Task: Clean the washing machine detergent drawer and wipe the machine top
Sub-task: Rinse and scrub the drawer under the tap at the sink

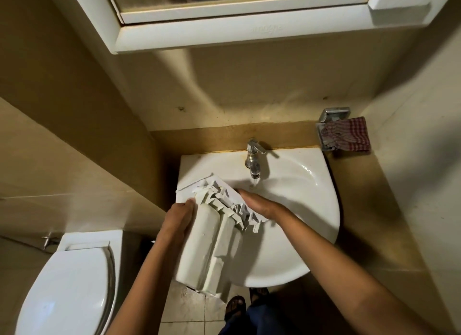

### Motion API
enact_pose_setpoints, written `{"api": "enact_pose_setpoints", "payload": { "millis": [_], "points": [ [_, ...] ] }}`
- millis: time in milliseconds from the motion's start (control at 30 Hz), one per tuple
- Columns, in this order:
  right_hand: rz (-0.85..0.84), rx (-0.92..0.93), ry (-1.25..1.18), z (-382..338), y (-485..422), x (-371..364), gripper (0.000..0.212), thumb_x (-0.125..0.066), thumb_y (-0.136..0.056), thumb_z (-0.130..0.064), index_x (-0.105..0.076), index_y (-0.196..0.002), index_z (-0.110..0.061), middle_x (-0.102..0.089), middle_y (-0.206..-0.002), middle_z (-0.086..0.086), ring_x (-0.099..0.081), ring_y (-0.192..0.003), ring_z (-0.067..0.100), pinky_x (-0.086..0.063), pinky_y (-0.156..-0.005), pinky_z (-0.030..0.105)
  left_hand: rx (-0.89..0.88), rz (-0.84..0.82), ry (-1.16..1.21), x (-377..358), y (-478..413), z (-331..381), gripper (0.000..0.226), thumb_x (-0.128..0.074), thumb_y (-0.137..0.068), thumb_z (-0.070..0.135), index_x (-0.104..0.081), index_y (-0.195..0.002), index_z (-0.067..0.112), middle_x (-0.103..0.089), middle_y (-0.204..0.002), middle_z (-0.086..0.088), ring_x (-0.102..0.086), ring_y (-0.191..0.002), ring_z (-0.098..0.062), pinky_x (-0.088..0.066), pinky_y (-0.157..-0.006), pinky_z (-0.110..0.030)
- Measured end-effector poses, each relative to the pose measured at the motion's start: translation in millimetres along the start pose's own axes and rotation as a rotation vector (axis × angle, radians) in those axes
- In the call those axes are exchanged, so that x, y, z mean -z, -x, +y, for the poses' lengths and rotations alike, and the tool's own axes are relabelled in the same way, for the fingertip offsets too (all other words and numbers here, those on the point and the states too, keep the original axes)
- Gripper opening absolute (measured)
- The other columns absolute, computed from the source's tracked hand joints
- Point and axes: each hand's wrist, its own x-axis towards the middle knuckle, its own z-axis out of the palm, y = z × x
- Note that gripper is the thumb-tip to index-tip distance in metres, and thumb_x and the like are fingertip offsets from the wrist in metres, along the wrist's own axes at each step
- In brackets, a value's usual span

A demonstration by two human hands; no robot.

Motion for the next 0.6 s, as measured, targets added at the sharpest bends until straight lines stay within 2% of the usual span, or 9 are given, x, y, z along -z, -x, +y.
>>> {"api": "enact_pose_setpoints", "payload": {
  "millis": [67, 100, 167, 233, 267, 333, 400, 500, 600],
  "points": [
    [0.044, -0.094, 0.103, 26.6, -0.3, 15.8, 0.04, -0.028, -0.102, -0.037, -0.06, -0.121, -0.024, -0.063, -0.122, -0.001, -0.058, -0.102, 0.009, -0.043, -0.087, 0.023, 0.148, -0.055, 0.188, 0.2, -5.6, -5.0, 0.033, -0.047, -0.099, 0.035, -0.062, -0.096, 0.006, -0.067, -0.091, -0.014, -0.063, -0.079, -0.029, -0.05, -0.072, -0.033],
    [0.079, -0.147, 0.121, 34.9, 2.4, 22.4, 0.038, -0.031, -0.101, -0.036, -0.063, -0.112, -0.02, -0.066, -0.112, 0.006, -0.061, -0.088, 0.012, -0.044, -0.076, 0.024, 0.194, -0.082, 0.247, -1.2, -9.1, -8.4, 0.031, -0.048, -0.1, 0.034, -0.06, -0.096, 0.006, -0.066, -0.088, -0.013, -0.062, -0.074, -0.027, -0.049, -0.067, -0.031],
    [0.172, -0.211, 0.064, 48.5, -0.5, 32.8, 0.037, -0.038, -0.098, -0.044, -0.064, -0.102, -0.018, -0.068, -0.097, 0.009, -0.062, -0.075, 0.017, -0.046, -0.07, 0.024, 0.256, -0.136, 0.34, -5.5, -14.9, -13.2, 0.028, -0.048, -0.101, 0.031, -0.058, -0.096, 0.006, -0.063, -0.082, -0.011, -0.058, -0.068, -0.022, -0.048, -0.06, -0.029],
    [0.225, -0.191, -0.081, 53.9, -3.5, 39.1, 0.04, -0.044, -0.097, -0.048, -0.066, -0.106, -0.016, -0.069, -0.095, 0.002, -0.065, -0.076, 0.018, -0.052, -0.068, 0.023, 0.315, -0.211, 0.409, -10.3, -20.4, -15.5, 0.03, -0.045, -0.103, 0.03, -0.058, -0.1, 0.003, -0.063, -0.075, -0.01, -0.059, -0.062, -0.019, -0.051, -0.052, -0.027],
    [0.227, -0.172, -0.11, 53.9, -3.1, 39.9, 0.035, -0.048, -0.097, -0.044, -0.066, -0.105, -0.015, -0.068, -0.09, -0.001, -0.064, -0.074, 0.016, -0.053, -0.064, 0.021, 0.341, -0.249, 0.417, -13.2, -22.0, -15.0, 0.033, -0.042, -0.104, 0.029, -0.058, -0.097, 0.001, -0.065, -0.067, -0.011, -0.061, -0.055, -0.019, -0.051, -0.048, -0.026],
    [0.224, -0.149, -0.021, 54.6, -0.8, 40.7, 0.016, -0.055, -0.096, -0.029, -0.067, -0.092, -0.018, -0.063, -0.078, 0.0, -0.058, -0.065, 0.011, -0.049, -0.057, 0.019, 0.359, -0.319, 0.429, -20.5, -24.9, -15.0, 0.039, -0.035, -0.106, 0.026, -0.056, -0.087, 0.0, -0.064, -0.053, -0.011, -0.061, -0.041, -0.019, -0.048, -0.039, -0.023],
    [0.275, -0.135, 0.074, 59.9, -2.0, 43.6, 0.016, -0.056, -0.094, -0.022, -0.066, -0.082, -0.019, -0.057, -0.067, -0.001, -0.051, -0.06, 0.01, -0.043, -0.054, 0.021, 0.357, -0.391, 0.46, -30.2, -22.1, -13.3, 0.04, -0.03, -0.107, 0.024, -0.054, -0.087, -0.001, -0.064, -0.051, -0.013, -0.063, -0.045, -0.023, -0.048, -0.037, -0.025],
    [0.415, -0.127, 0.169, 69.1, -5.6, 52.6, 0.021, -0.057, -0.092, -0.022, -0.065, -0.083, -0.004, -0.049, -0.066, 0.002, -0.041, -0.06, 0.011, -0.032, -0.057, 0.024, 0.38, -0.444, 0.523, -47.6, -24.7, -13.3, 0.037, -0.028, -0.108, 0.023, -0.054, -0.098, -0.002, -0.066, -0.056, -0.015, -0.059, -0.069, -0.029, -0.05, -0.038, -0.029],
    [0.514, -0.142, 0.23, 74.8, -4.2, 61.1, 0.025, -0.056, -0.091, -0.022, -0.064, -0.083, 0.0, -0.053, -0.069, 0.004, -0.044, -0.062, 0.011, -0.034, -0.06, 0.026, 0.419, -0.504, 0.555, -65.6, -31.5, -10.7, 0.038, -0.028, -0.108, 0.023, -0.055, -0.097, -0.001, -0.068, -0.061, -0.017, -0.061, -0.067, -0.029, -0.053, -0.041, -0.034]
  ]
}}
